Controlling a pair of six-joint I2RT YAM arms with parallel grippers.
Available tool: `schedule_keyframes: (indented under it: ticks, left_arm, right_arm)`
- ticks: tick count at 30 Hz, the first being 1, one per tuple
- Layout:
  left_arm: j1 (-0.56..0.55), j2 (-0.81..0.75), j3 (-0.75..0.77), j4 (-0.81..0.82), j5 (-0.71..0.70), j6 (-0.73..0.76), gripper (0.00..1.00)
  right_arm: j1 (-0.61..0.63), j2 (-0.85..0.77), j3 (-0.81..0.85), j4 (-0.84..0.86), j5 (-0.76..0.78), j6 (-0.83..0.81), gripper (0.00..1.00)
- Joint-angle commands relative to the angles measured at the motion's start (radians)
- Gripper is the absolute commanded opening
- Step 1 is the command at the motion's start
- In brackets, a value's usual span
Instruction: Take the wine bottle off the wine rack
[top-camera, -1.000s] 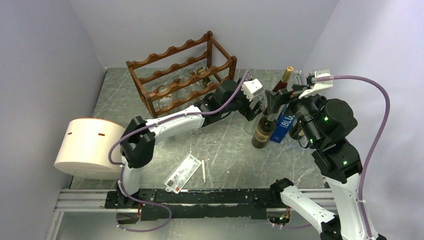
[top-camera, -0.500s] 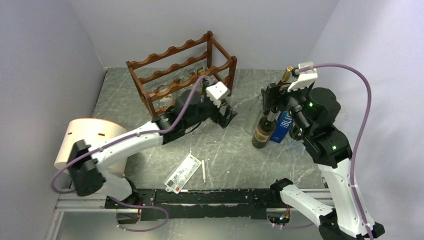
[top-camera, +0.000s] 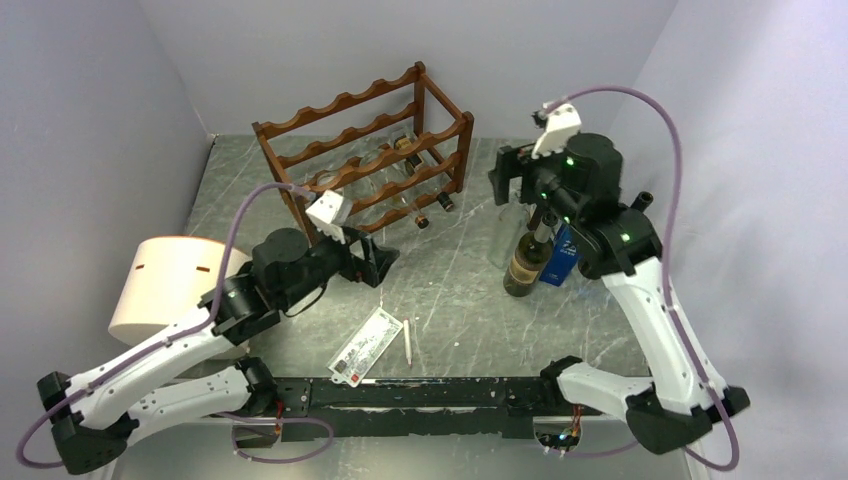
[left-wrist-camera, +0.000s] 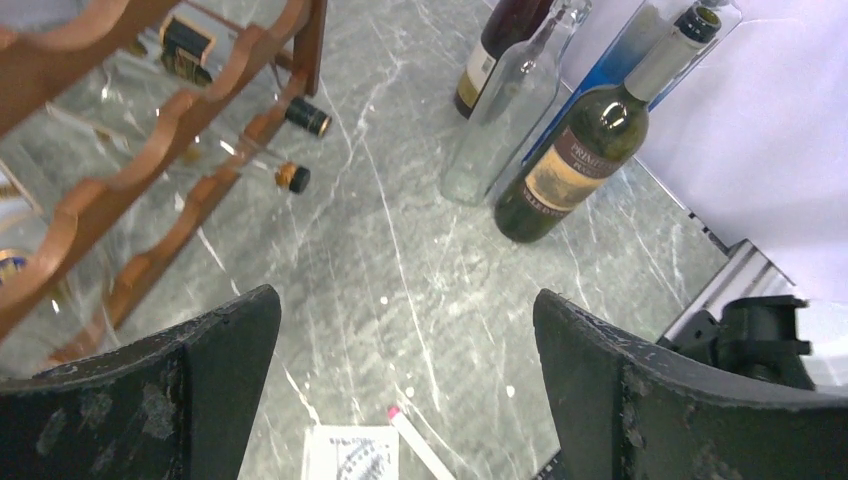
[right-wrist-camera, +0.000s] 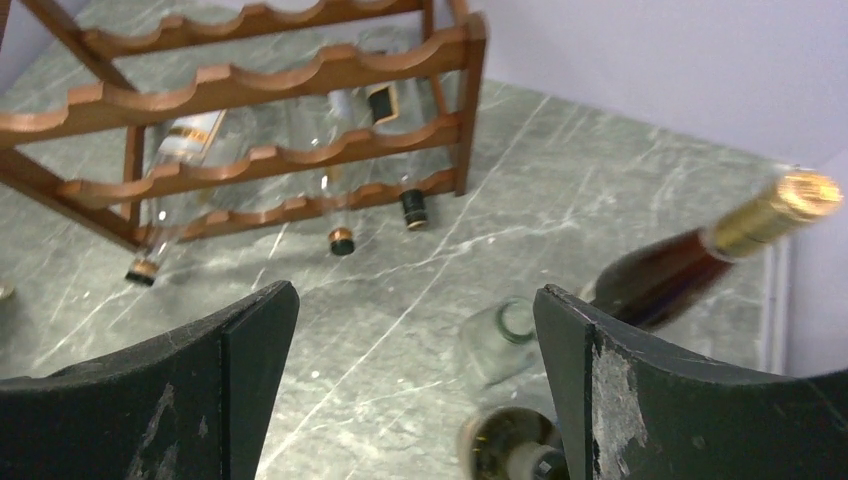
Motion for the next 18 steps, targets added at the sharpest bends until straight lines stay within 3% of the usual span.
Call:
schedule_keyframes:
  ticks: [1, 4, 6, 11, 16, 18]
  left_arm:
    - [0.006, -0.09, -0.049, -0.111, -0.044, -0.149, 1.0]
    - [0.007, -0.125, -0.05, -0.211, -0.094, -0.217, 1.0]
    - [0.007, -0.144, -0.054, -0.237, -0.096, -0.228, 1.0]
    - [0.007, -0.178, -0.059, -0.248, -0.125, -0.193, 0.99]
    - [0.008, -0.187, -0.099, -0.149, -0.116, -0.002, 0.99]
    - [0.009, -0.192, -0.117, -0.083, -0.129, 0.053, 0.96]
  right_arm:
    - [0.093, 0.084, 0.044, -0.04, -0.047, 0.058, 0.93]
    - [0.288, 0.154, 0.09, -0.091, 0.087, 0.079, 0.95]
    - [0.355, 0.199, 0.105, -0.117, 0.174, 0.101, 0.96]
    - [0.387, 0.28, 0.052, -0.079, 0.218, 0.101, 0.96]
    - [0.384, 0.401, -0.01, 0.004, 0.259, 0.011, 0.8]
    - [0.379, 0.476, -0.006, 0.015, 0.312, -0.01, 0.79]
